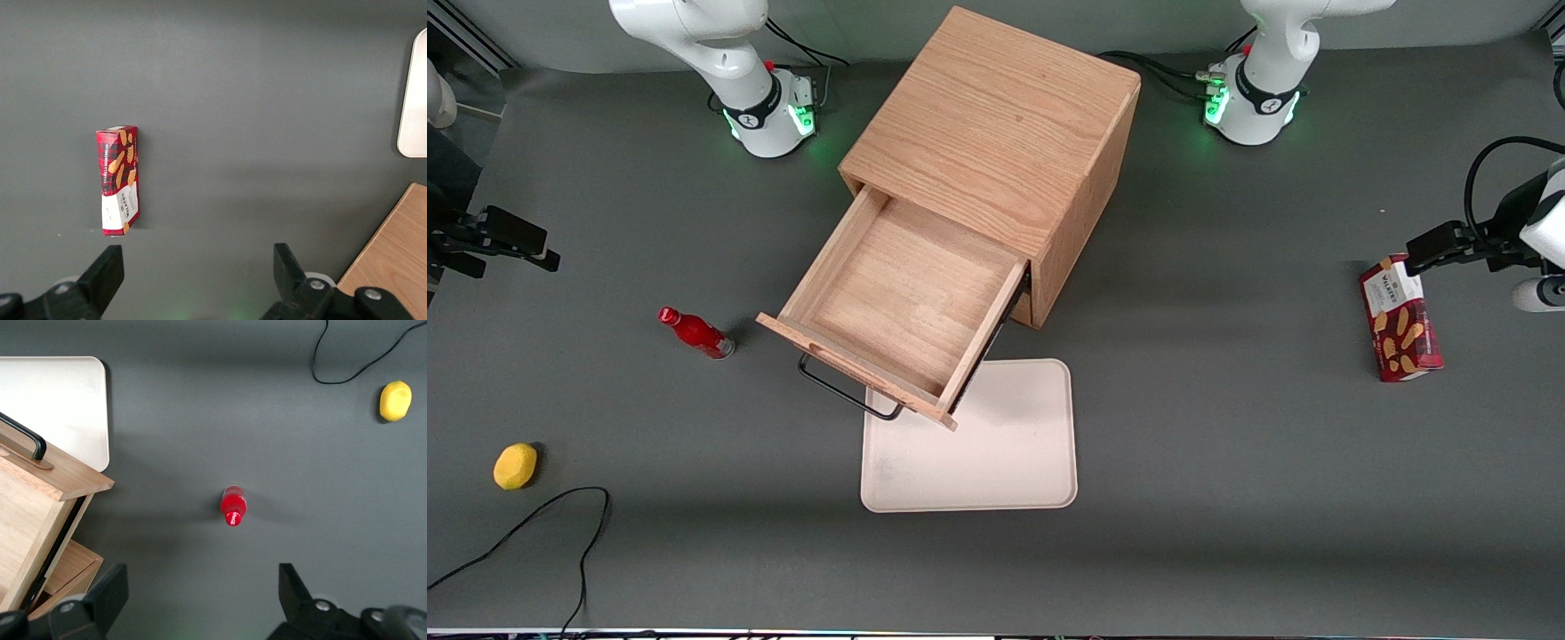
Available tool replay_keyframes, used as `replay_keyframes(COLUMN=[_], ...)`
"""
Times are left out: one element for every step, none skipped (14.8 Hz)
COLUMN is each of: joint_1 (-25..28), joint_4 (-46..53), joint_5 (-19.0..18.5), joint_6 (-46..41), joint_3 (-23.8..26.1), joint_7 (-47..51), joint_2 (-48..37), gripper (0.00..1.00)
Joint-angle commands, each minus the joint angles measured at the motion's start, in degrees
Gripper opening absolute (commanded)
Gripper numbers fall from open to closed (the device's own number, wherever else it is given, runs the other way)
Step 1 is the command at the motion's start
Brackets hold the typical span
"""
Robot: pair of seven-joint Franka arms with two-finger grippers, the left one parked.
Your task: Open upper drawer
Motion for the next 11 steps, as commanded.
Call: replay_keyframes(joint_1=[0.63,0.63,0.63,0.63,0.63,0.63,0.63,0.63,0.63,0.63,0.63], joint_4=[-1.17,-1.17,-1.17,-1.08,-0.99,-0.99,-0.99,-0.99,-0.99,-0.99,-0.99], joint_5=[-1.48,-1.48,-1.65,-2.18,-2.88,-2.97,-2.97,-2.97,-2.97,-2.97,-2.97], joint_6=[0.64,0.64,0.64,0.64,0.64,0.64,0.64,0.64,0.64,0.64,0.55], joint_3=[-0.36,-0.36,-0.36,-0.36,-0.27,-0.27,-0.27,-0.27,-0.27,-0.27,-0.27], joint_7=[1.72,1.72,1.72,2.07,2.86,3.82,3.75,3.75,3.4,3.48,3.4], joint_2=[-1.6,-1.6,-1.69,-1.69,-1.69,-1.69,-1.69,-1.69,-1.69,-1.69,-1.69], gripper=[1.0,1.0,1.0,1.0,1.0,1.0,1.0,1.0,1.0,1.0,1.0])
